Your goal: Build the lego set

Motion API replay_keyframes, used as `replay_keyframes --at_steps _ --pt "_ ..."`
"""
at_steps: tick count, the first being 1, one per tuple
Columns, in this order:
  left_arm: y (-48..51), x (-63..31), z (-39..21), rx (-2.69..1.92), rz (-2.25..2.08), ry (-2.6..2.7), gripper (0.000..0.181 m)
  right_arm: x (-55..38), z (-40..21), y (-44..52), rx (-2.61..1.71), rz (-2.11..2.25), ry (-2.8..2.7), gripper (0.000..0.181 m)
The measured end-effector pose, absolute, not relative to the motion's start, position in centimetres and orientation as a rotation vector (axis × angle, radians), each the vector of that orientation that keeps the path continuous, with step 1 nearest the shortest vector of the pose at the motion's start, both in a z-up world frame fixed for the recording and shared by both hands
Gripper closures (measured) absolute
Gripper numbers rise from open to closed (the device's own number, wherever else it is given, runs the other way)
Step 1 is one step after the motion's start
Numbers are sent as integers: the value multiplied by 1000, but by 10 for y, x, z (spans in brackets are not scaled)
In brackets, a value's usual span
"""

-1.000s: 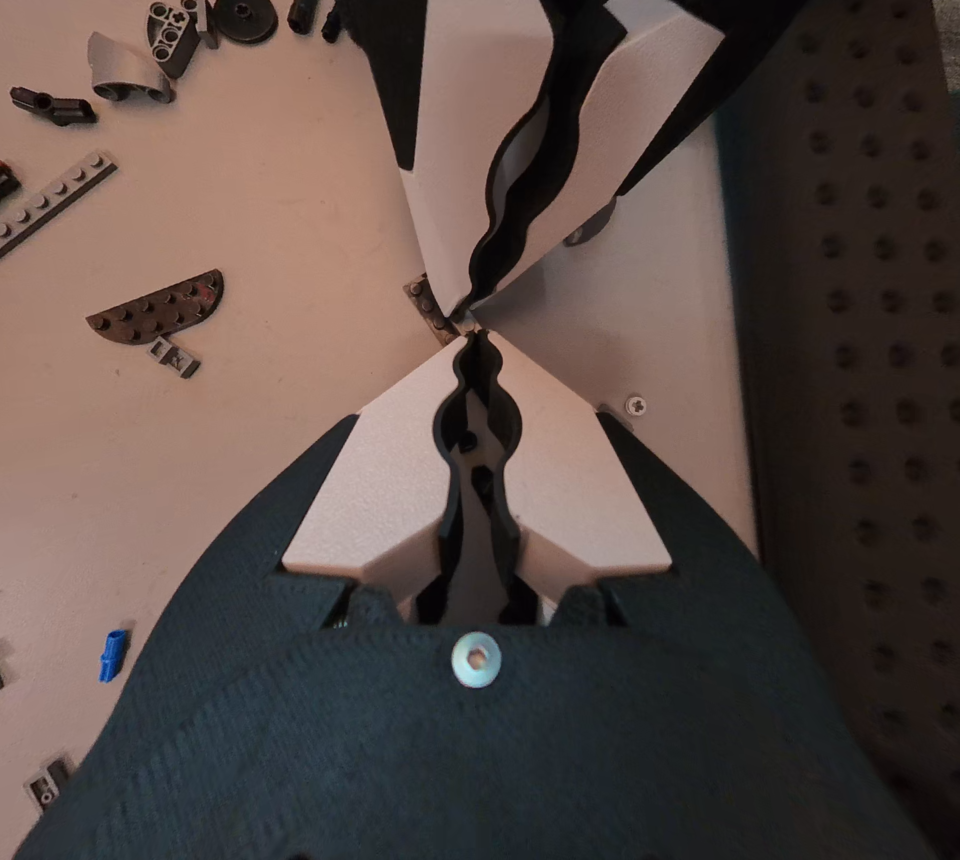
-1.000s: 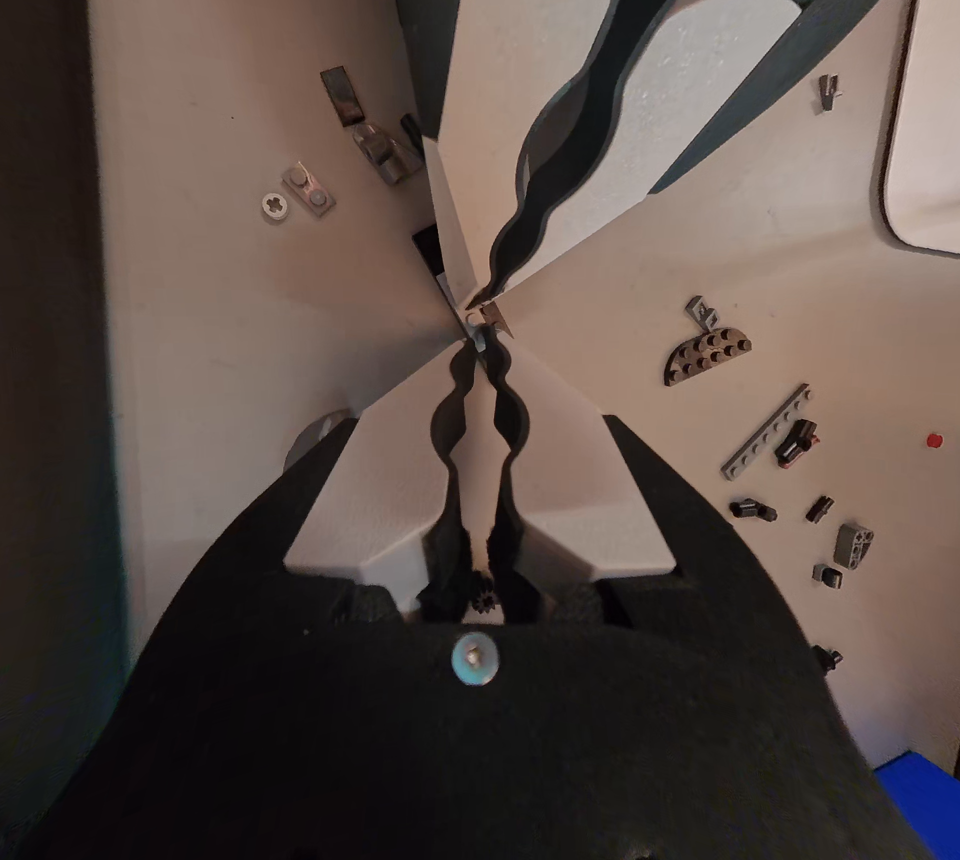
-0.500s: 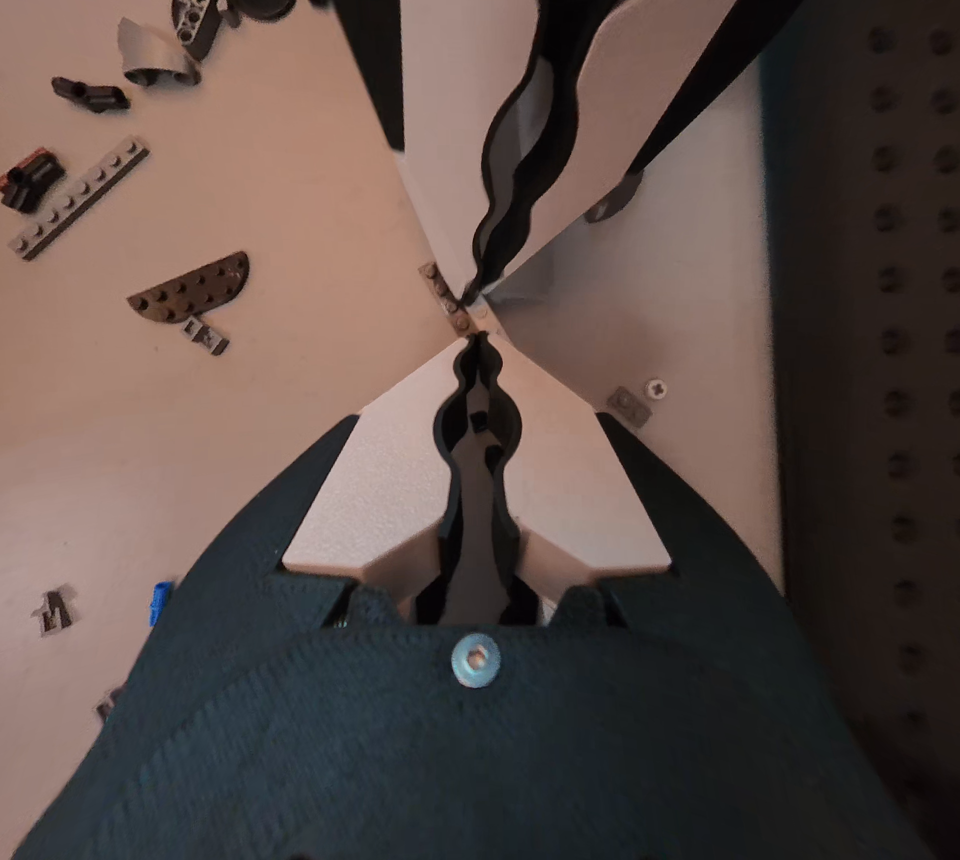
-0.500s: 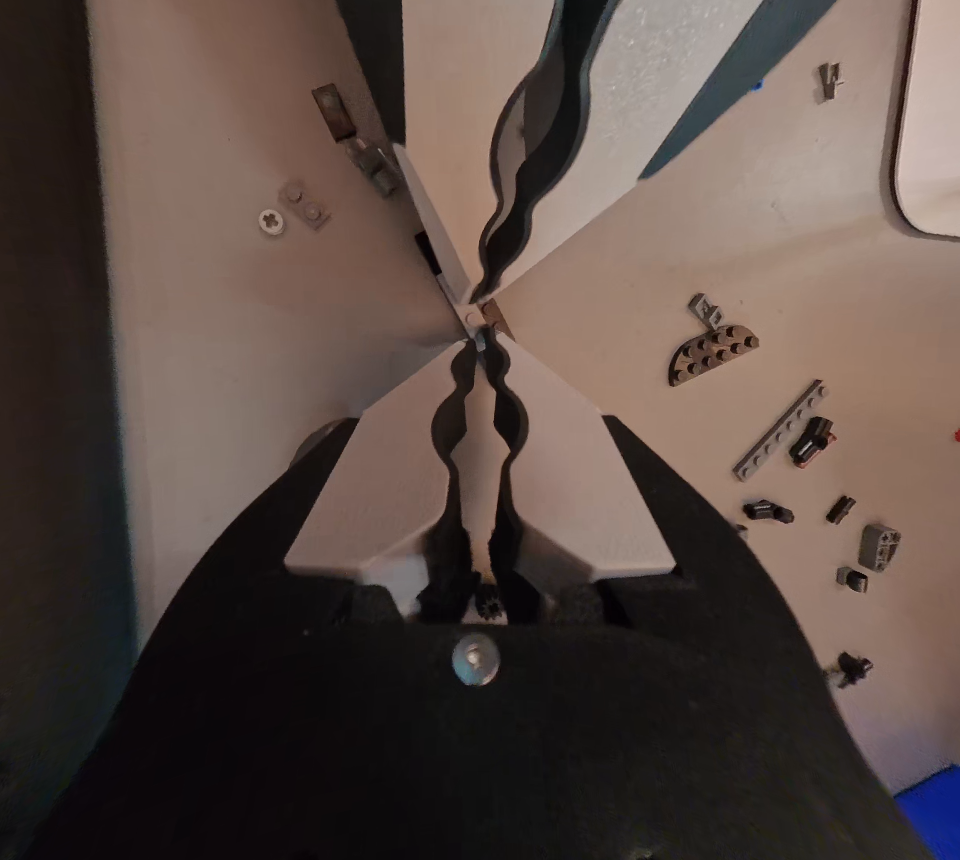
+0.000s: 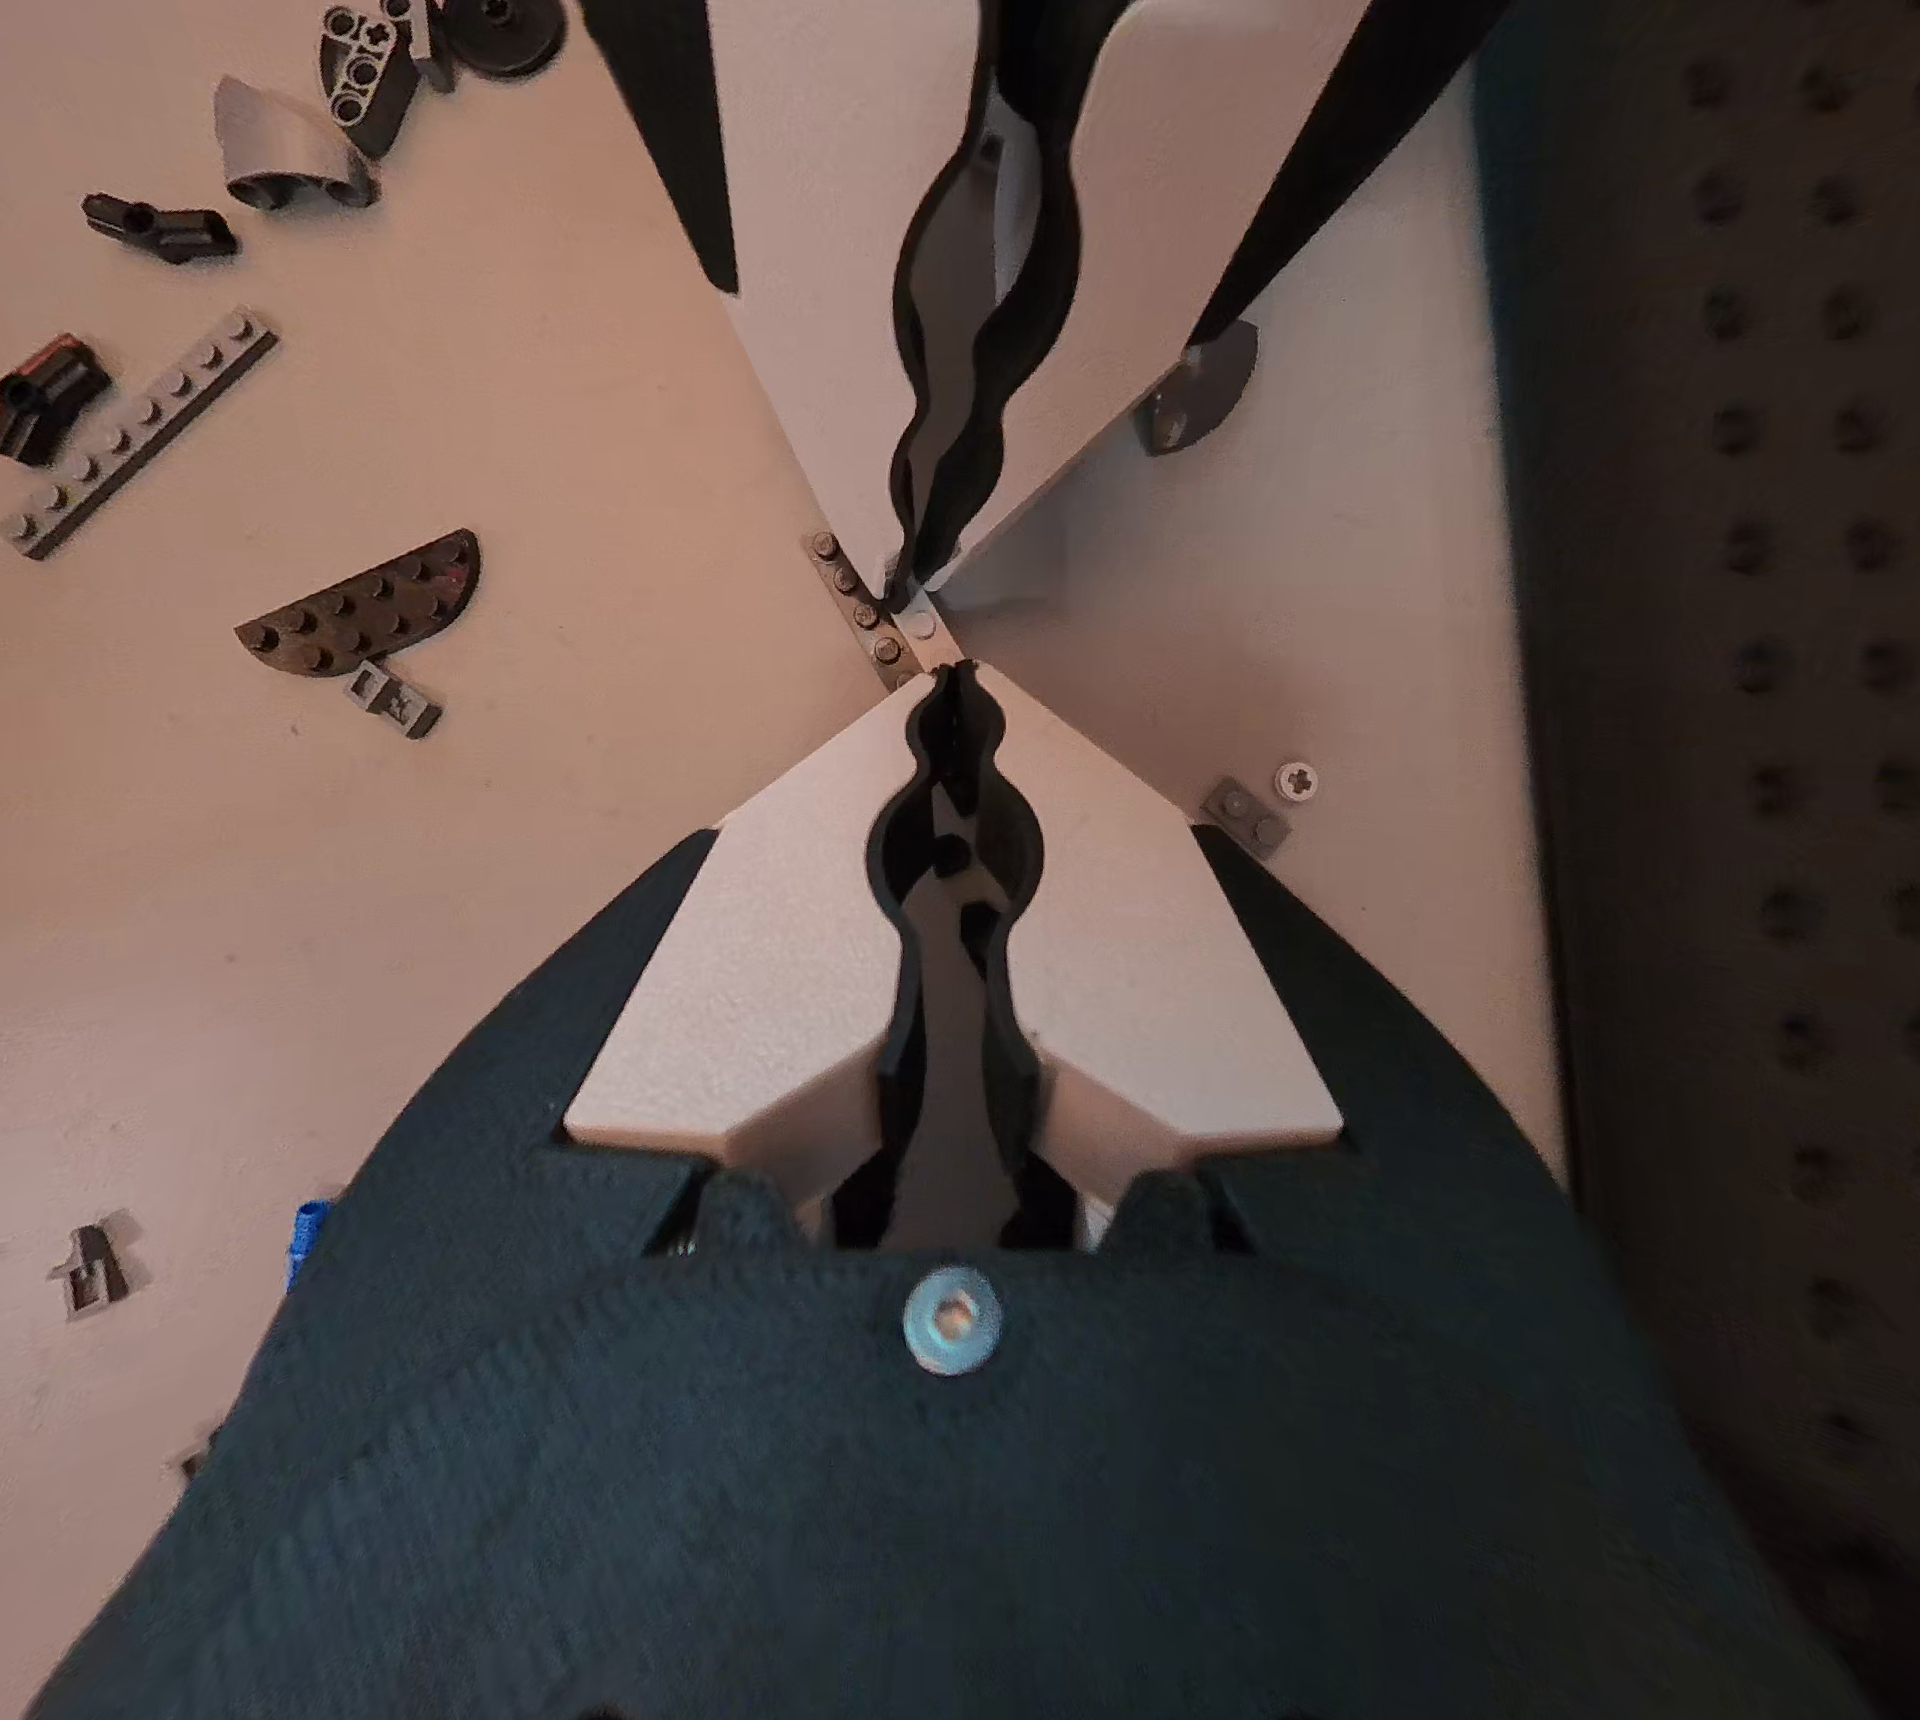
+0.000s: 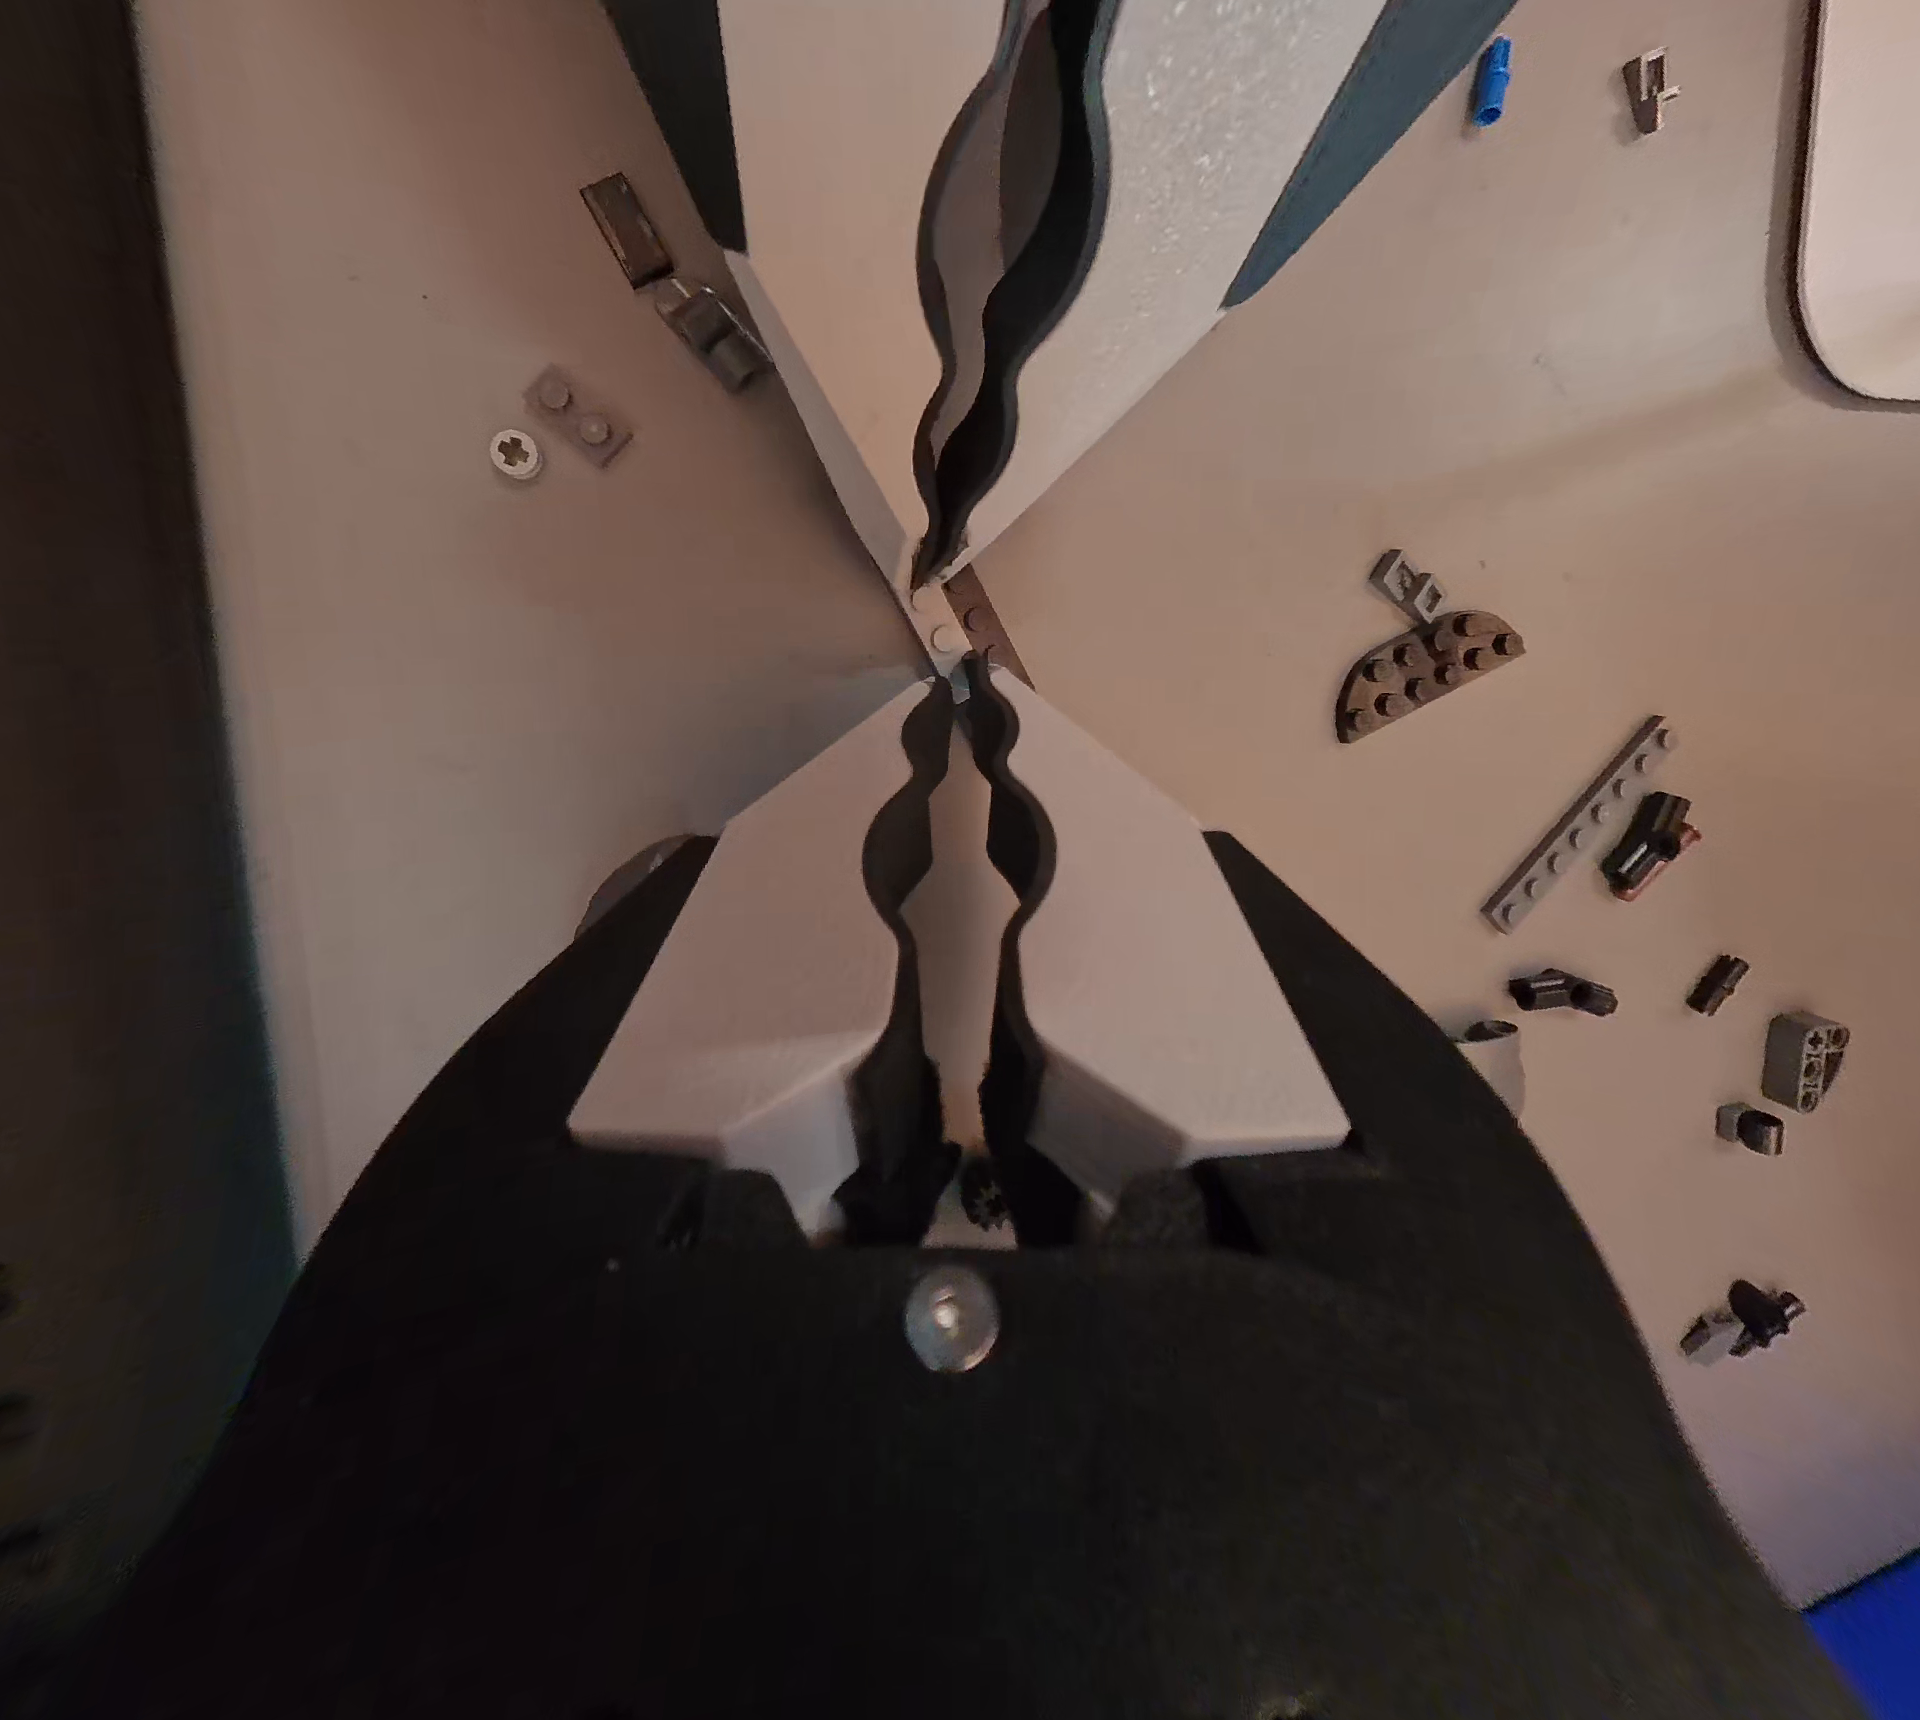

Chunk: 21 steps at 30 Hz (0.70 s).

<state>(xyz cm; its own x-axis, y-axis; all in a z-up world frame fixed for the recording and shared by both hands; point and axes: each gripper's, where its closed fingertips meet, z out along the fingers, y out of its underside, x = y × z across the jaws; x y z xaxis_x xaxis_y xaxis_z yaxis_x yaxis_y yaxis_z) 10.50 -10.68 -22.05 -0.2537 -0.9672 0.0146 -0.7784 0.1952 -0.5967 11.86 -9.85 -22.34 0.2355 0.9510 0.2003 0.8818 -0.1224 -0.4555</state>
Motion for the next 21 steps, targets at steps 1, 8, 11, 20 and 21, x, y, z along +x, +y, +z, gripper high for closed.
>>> replay_keyframes --at_steps 1,8,11,20,21 --pt "-107 105 -221 -1626 -696 2120 181 119 -223 -99 -2034 192 -1674 179" --pt "-107 106 -221 -1631 -699 2112 181 118 -223 -98 -2038 203 -1675 179" --pt "-104 104 -221 -1656 -734 2087 181 117 -223 -100 -2026 244 -1674 179" --pt "-94 91 -221 -1676 -693 2107 173 123 -222 -94 -2010 279 -1640 175" --pt "-94 92 -222 -1678 -691 2104 173 124 -222 -93 -2012 284 -1633 174"
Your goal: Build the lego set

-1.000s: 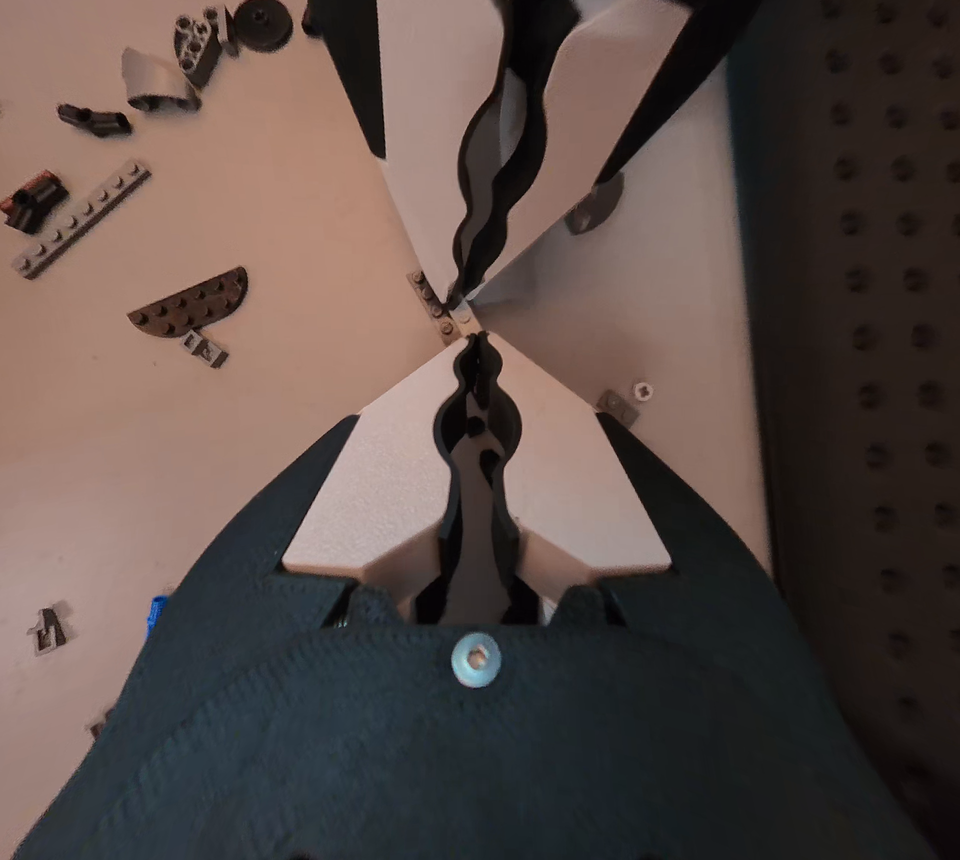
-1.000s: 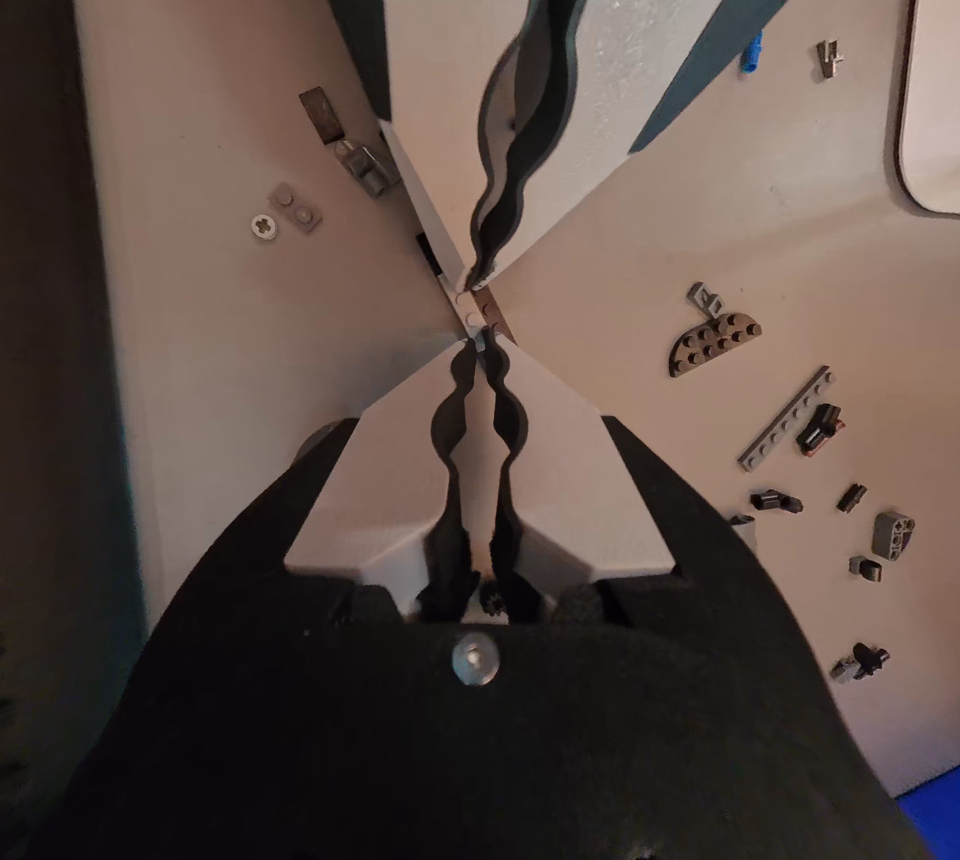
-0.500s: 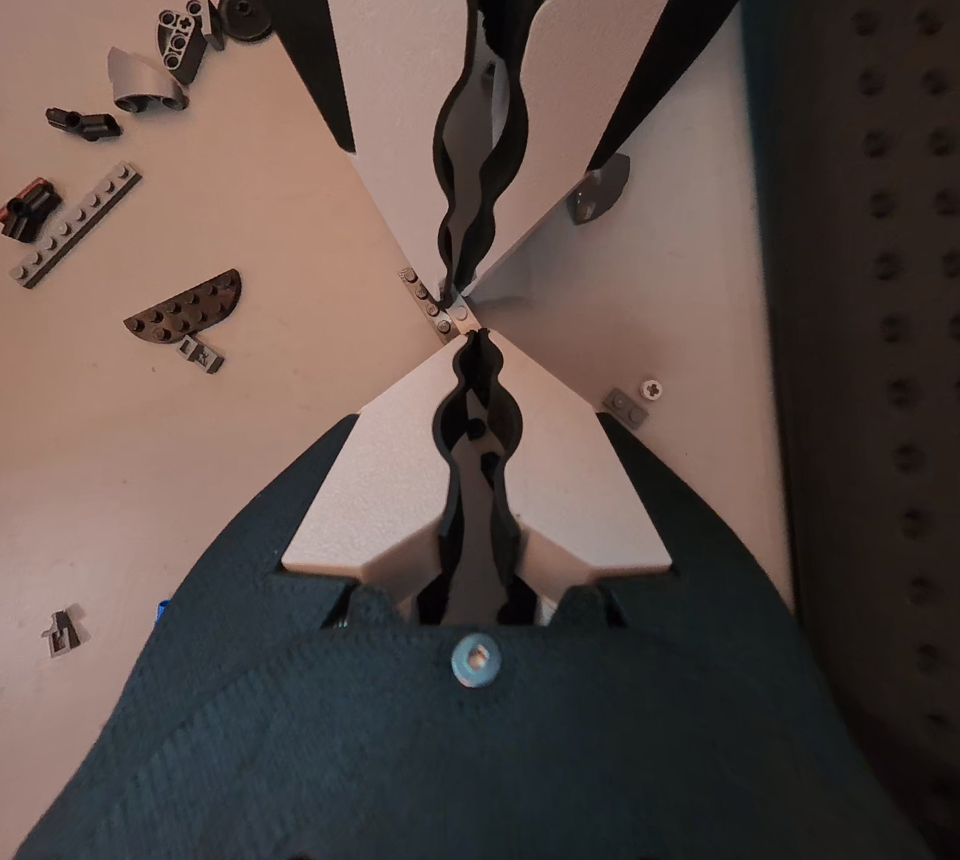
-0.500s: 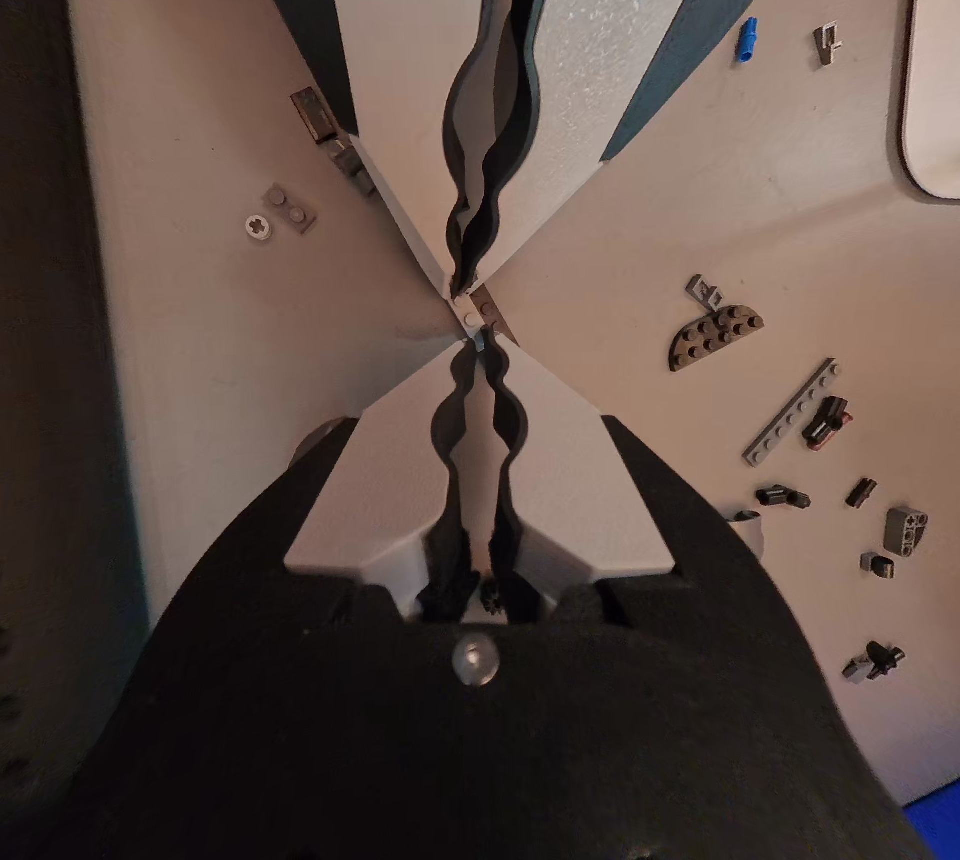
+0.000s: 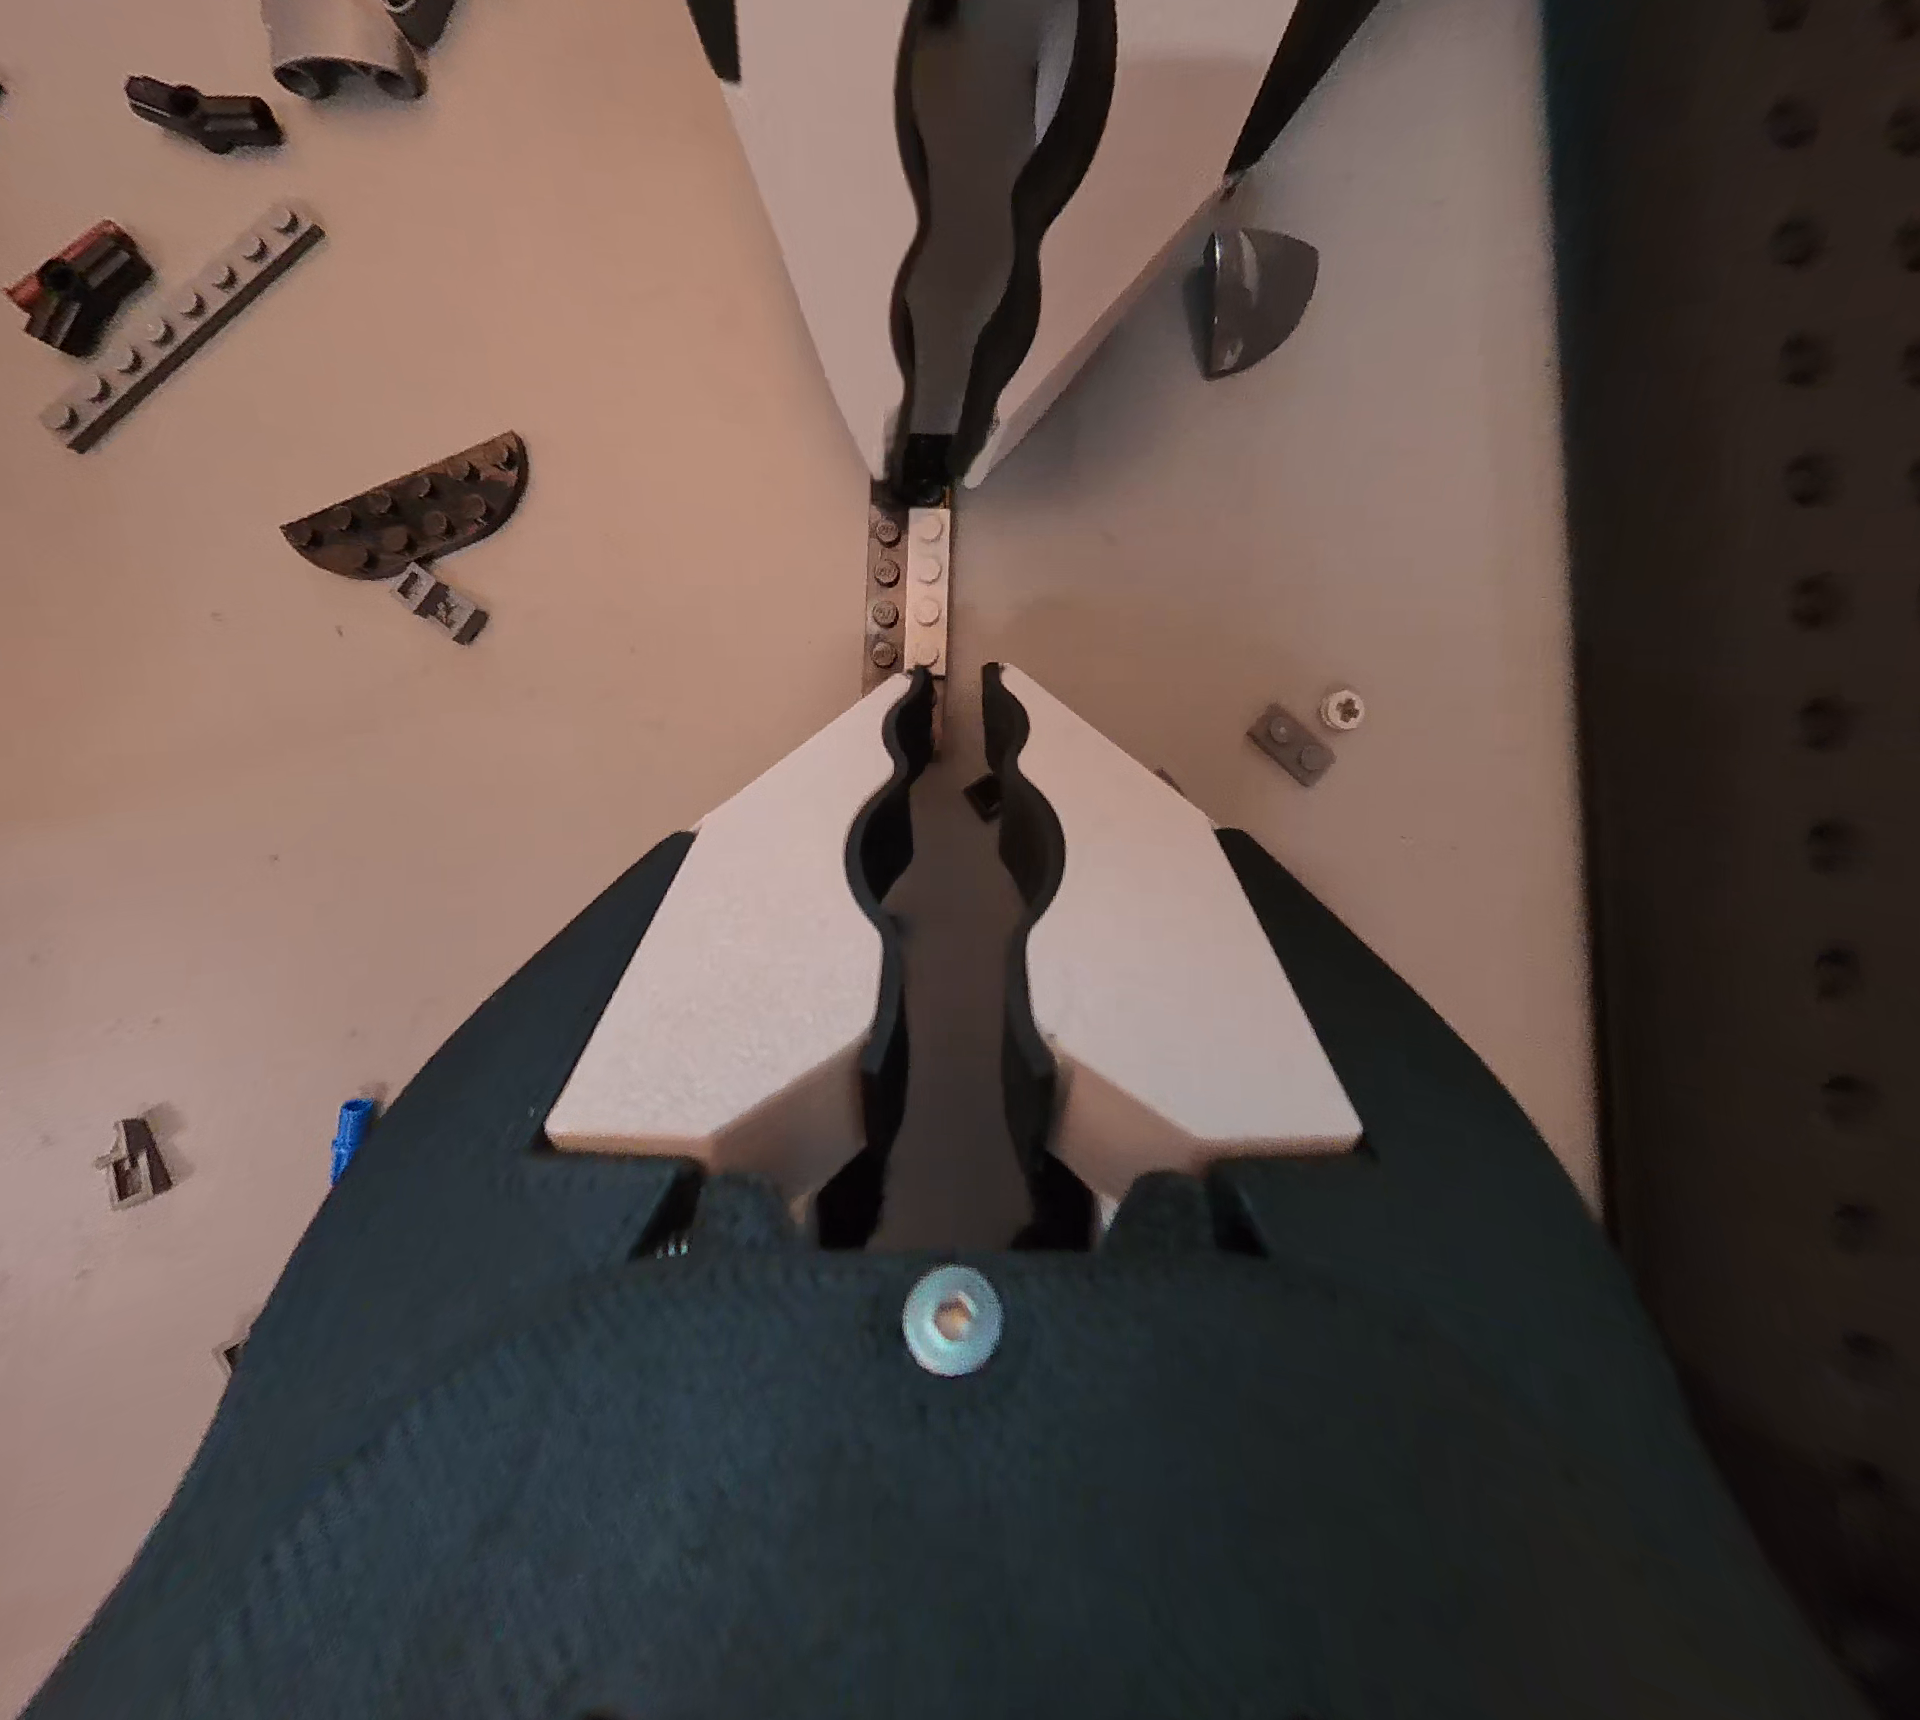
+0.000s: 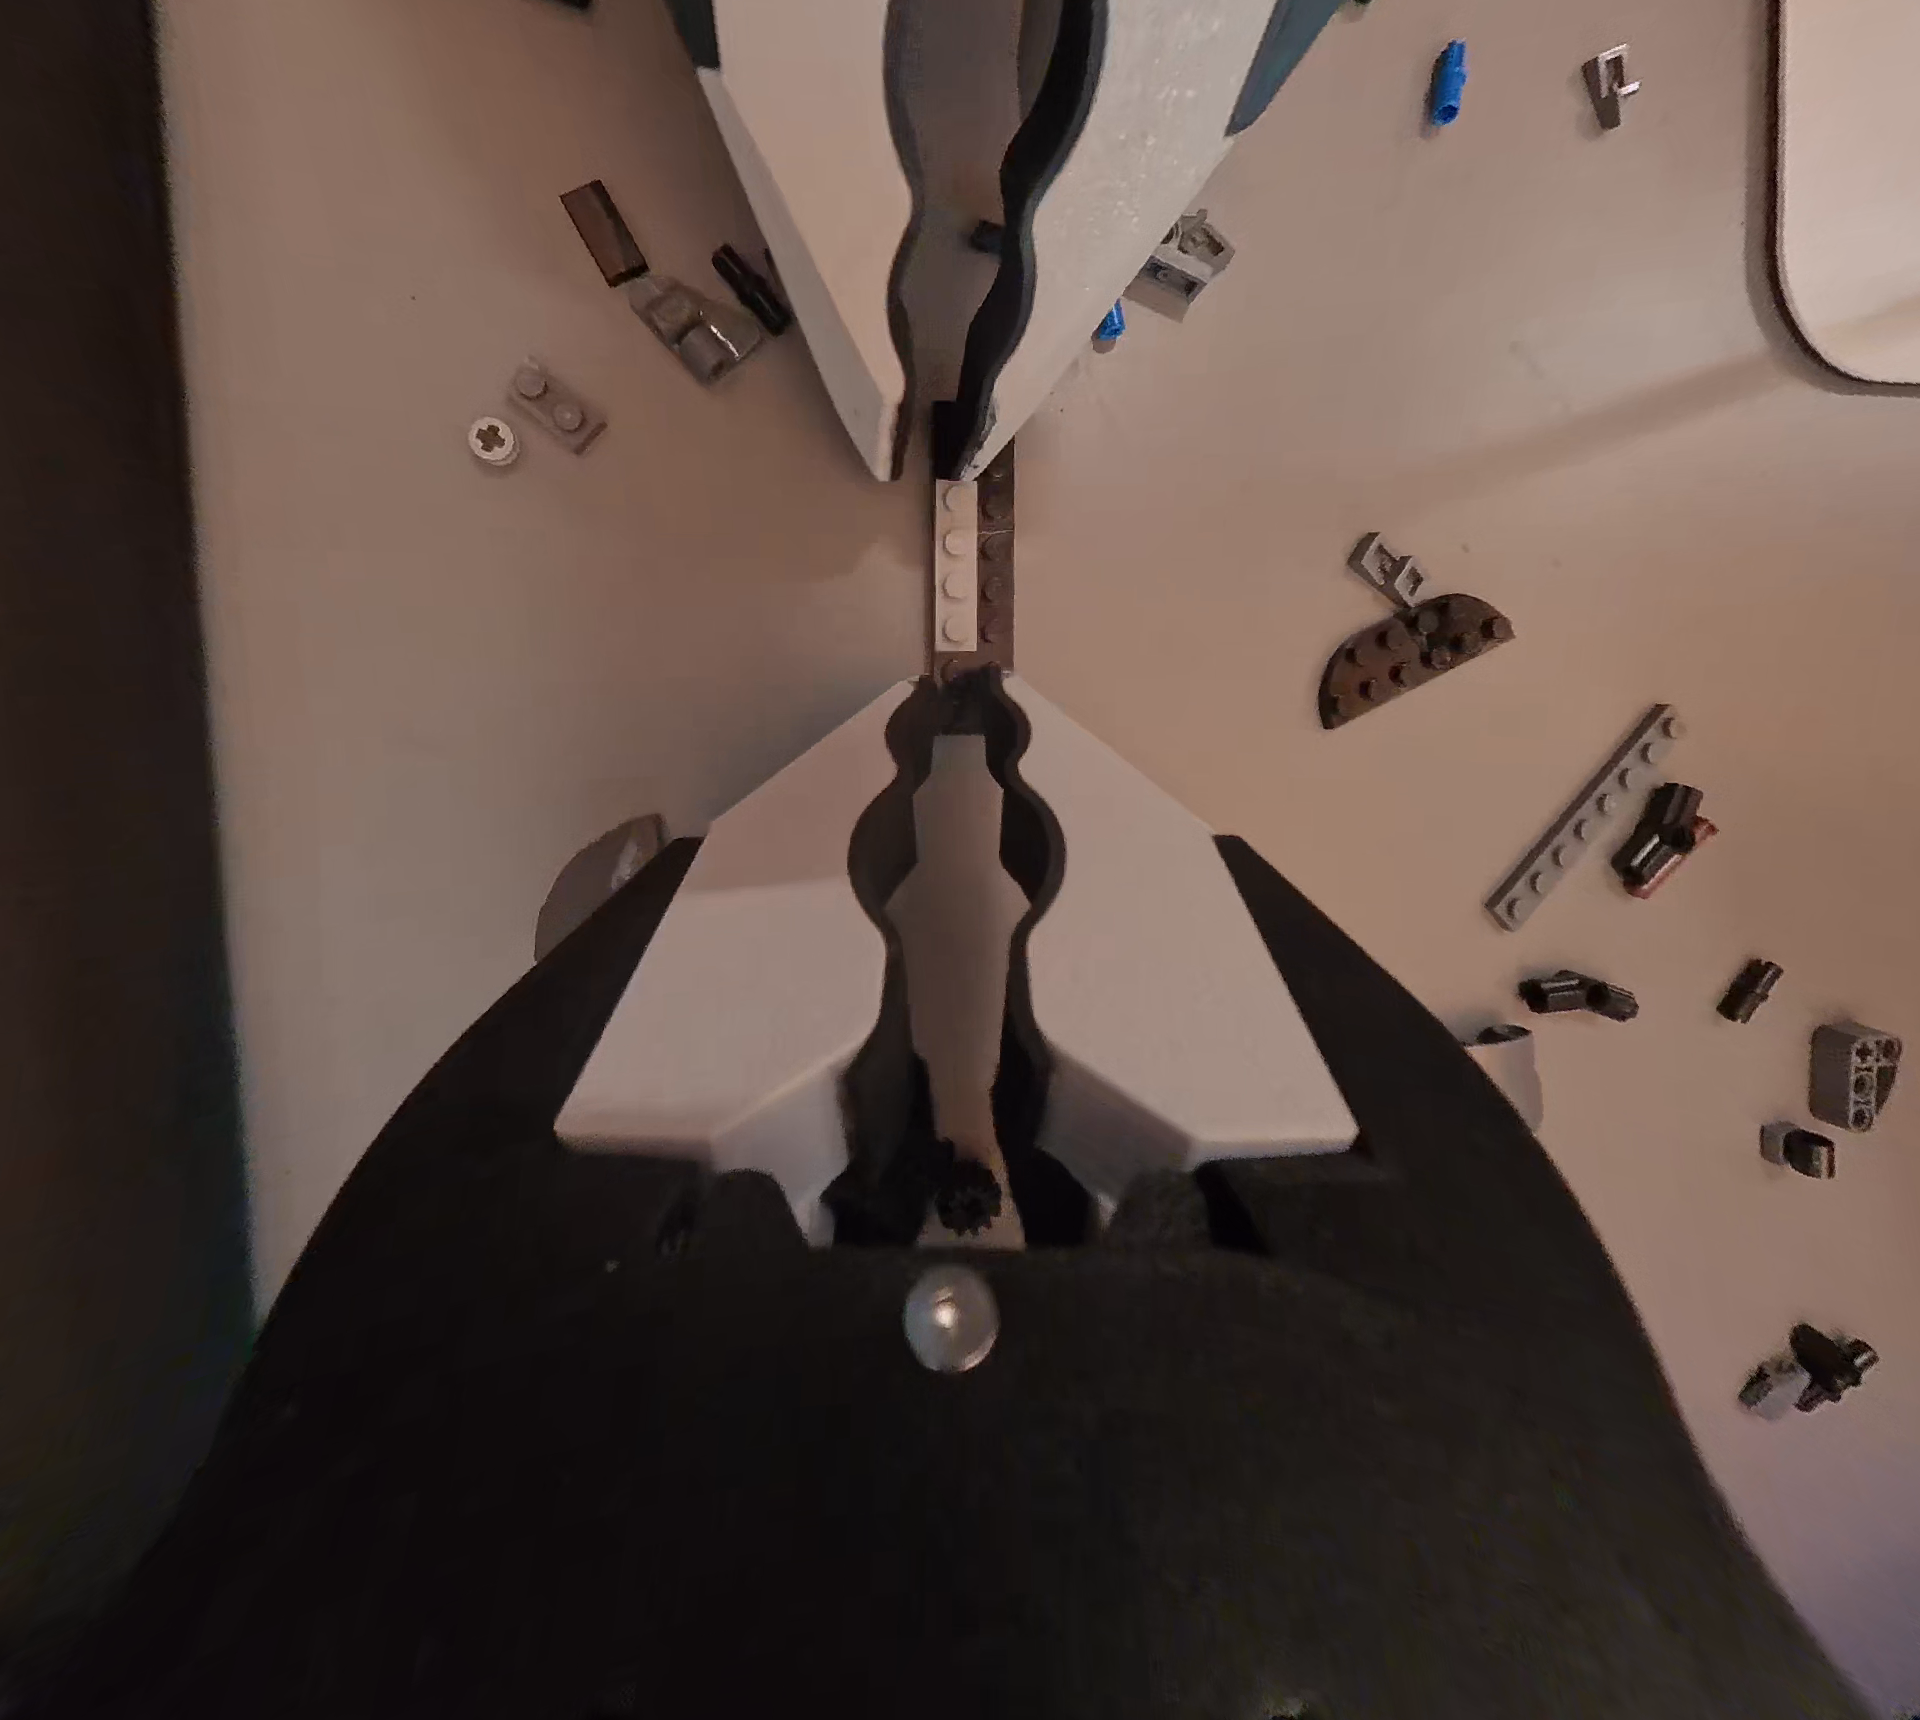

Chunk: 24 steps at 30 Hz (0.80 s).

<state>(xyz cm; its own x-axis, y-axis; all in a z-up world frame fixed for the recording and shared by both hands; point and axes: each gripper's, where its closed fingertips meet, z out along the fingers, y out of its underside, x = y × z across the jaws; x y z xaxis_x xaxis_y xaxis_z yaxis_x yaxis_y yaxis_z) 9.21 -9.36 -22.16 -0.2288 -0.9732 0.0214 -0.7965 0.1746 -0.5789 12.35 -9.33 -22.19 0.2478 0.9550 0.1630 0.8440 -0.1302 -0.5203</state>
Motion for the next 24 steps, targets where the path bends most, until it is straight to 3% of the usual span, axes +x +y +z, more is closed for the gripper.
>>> replay_keyframes --at_steps 10,15,19,24 --pt "-88 93 -223 -1689 -684 2079 170 119 -224 -92 -2009 289 -1620 152" --pt "-88 96 -224 -1689 -690 2071 174 116 -225 -93 -2005 290 -1628 168" --pt "-88 97 -223 -1676 -680 2069 171 118 -224 -92 -2039 361 -1582 169" --pt "-84 99 -223 -1633 -609 2066 154 120 -218 -92 -2073 514 -1499 169"
